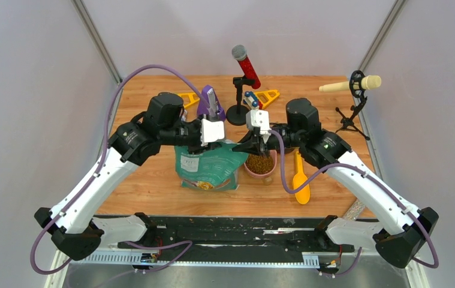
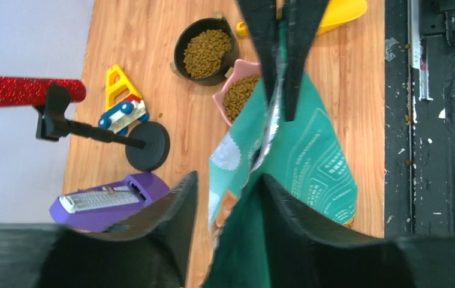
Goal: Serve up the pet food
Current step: Close the pet food bag at the center of the board.
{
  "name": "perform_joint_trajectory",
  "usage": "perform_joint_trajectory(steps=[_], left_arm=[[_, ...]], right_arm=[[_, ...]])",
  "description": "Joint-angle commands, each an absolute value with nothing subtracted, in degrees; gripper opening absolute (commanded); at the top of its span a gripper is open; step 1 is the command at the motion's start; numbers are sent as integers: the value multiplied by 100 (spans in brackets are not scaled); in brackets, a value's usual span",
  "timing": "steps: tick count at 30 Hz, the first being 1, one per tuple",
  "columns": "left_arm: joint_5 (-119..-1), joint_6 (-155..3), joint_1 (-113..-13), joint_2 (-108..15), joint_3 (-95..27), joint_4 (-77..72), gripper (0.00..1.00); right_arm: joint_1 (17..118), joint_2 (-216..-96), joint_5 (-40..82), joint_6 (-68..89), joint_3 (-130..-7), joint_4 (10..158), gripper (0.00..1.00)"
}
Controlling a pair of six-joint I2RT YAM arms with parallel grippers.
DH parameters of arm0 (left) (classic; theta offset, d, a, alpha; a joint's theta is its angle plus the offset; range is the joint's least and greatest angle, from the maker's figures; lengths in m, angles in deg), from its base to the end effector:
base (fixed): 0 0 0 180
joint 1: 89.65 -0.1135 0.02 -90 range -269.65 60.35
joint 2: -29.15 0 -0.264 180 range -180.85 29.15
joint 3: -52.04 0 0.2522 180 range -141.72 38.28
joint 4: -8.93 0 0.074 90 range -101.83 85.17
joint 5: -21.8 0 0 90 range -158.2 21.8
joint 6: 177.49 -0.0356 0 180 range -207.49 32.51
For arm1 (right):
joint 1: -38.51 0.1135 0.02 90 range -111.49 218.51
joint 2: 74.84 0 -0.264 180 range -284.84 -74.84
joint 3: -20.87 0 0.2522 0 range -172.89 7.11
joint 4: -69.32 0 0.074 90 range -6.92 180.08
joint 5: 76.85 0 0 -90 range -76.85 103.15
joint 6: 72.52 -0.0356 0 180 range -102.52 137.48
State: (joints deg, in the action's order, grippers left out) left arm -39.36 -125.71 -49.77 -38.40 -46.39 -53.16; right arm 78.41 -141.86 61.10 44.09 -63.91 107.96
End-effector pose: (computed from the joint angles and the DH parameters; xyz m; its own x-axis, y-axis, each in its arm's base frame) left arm 0.1621 -0.1578 0.4324 0.2310 0.5133 -0.8266 0.9360 0.1147 0.3328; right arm 0.1737 0.1797 0.3986 0.1864 -0.2352 -0.9539 -0.9825 -0.0409 -0.1819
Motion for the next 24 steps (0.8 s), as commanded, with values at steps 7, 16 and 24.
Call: perform_joint_trajectory(steps=[7,16,24], left_arm=[[-4388,-12631,-4988,-3638,-4717,-5087,0],[-4043,-12096,-4990,-3485,-4969,-4810,0],[-3903,-12043,-4983,-3637,-5027,-4786,0]], right_arm=[[7877,-13981,5702,4499,-6565,10369,0],[8101,-14277,4919,4346,-6759,10465,28],[8458,-14821,4261,4622,-7441,10897,31]])
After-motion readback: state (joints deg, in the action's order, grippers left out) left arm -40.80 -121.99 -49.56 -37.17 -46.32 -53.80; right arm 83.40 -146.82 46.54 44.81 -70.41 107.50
